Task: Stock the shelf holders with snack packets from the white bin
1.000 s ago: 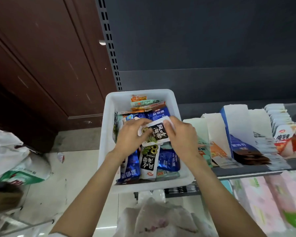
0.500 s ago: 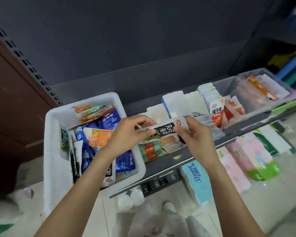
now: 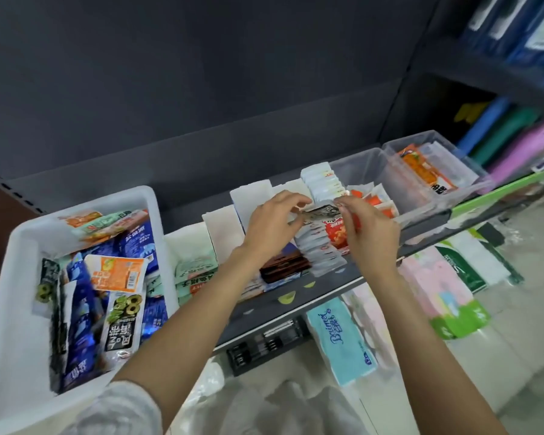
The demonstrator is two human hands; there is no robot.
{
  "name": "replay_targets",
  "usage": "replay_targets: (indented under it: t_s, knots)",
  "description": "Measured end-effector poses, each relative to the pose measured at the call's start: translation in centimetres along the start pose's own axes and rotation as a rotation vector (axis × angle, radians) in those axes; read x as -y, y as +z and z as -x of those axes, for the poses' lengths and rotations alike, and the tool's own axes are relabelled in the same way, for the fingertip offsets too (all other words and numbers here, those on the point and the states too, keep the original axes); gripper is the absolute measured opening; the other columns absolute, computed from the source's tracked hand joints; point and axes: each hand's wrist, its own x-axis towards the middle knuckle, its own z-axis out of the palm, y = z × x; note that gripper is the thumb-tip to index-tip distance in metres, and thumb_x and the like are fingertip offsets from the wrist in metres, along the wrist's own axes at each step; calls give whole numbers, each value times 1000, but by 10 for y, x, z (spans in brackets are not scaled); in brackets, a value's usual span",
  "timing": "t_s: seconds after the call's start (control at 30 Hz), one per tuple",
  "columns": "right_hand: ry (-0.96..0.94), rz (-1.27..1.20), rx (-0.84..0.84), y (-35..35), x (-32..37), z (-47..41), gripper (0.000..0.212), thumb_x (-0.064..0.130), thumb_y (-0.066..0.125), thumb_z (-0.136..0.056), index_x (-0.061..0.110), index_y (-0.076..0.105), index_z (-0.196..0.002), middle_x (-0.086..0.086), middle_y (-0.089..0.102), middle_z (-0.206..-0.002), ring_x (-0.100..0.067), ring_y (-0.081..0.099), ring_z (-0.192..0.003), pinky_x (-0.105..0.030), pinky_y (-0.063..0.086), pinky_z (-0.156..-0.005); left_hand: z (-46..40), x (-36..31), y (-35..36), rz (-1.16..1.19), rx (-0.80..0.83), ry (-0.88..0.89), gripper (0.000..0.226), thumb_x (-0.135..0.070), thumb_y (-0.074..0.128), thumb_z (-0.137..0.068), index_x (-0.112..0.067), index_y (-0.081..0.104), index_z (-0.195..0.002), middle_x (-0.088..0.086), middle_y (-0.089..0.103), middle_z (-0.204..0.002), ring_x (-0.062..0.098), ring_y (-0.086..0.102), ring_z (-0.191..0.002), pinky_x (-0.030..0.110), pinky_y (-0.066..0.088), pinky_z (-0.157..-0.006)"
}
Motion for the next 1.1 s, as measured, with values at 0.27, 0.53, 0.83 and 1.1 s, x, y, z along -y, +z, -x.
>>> replay_targets:
  t_s: [0.27,0.53,0.83,1.1]
  knots:
    - [-196,69,291,51,-22,-22,29,0,71,-77,20,74,-97,-1,73,-92,-24,67,-81,-32,52,-68,-6,39,16,-297,227,-94,41,-30,54,-91,-21,52,-131,0,52,-133,21,38,-128,34,28,-104]
    - [-352,294,439,65,-20,-7,39,2,72,-62,21,74,-96,1,71,-86,-24,64,-83,-38,44,-78,2,51,18,-276,283,-16,44,-19,54,-90,-24,50,-134,-2,39,-145,19,20,-140,34,13,-114]
    - [-156,-296,398,23,69,-16,32,11,44,-90,15,65,-113,-1,70,-101,-20,65,-89,-34,53,-80,79,28,-77,96,-308,-310,20,-34,52,-87,-26,62,-102,-10,63,-73,7,60,-72,22,46,-63]
    - [-310,-502,780,73,198,24,23,21,49,-94,23,66,-109,4,70,-104,-15,66,-87,-36,55,-70,215,99,-159,-351,-311,-595,32,-32,57,-82,-19,63,-110,0,66,-95,24,58,-90,33,48,-77]
